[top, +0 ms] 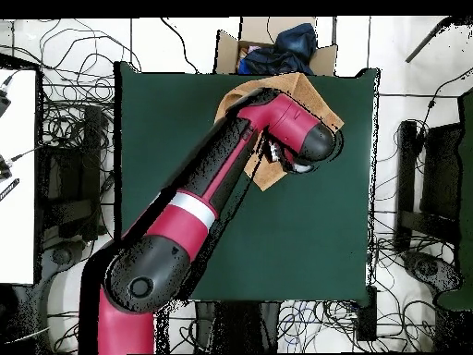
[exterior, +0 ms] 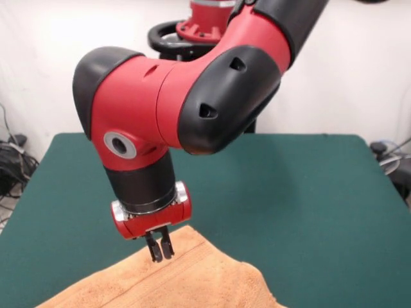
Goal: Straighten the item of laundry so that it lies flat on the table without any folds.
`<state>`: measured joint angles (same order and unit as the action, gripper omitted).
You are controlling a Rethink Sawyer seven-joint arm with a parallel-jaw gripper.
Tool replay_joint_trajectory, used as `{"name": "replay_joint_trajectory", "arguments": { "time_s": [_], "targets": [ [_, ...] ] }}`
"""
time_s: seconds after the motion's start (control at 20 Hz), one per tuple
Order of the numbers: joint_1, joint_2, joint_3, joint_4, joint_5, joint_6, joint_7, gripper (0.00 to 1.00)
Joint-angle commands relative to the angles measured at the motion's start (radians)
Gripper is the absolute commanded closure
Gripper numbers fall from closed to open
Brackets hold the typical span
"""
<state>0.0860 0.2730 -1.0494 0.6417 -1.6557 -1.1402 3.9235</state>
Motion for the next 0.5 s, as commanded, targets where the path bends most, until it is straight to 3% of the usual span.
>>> {"name": "replay_joint_trajectory", "arguments": {
  "time_s": [0.05,0.1,0.15,0.5],
  "targets": [
    [-0.008,0.037,0.134,-0.058,0.043,-0.063,-0.013,1.0],
    [-0.007,0.038,0.133,-0.059,0.041,-0.069,-0.01,1.0],
    [-0.006,0.037,0.134,-0.058,0.043,-0.074,-0.005,0.0],
    [-0.003,0.041,0.128,-0.061,0.038,-0.099,0.026,0.0]
  ]
}}
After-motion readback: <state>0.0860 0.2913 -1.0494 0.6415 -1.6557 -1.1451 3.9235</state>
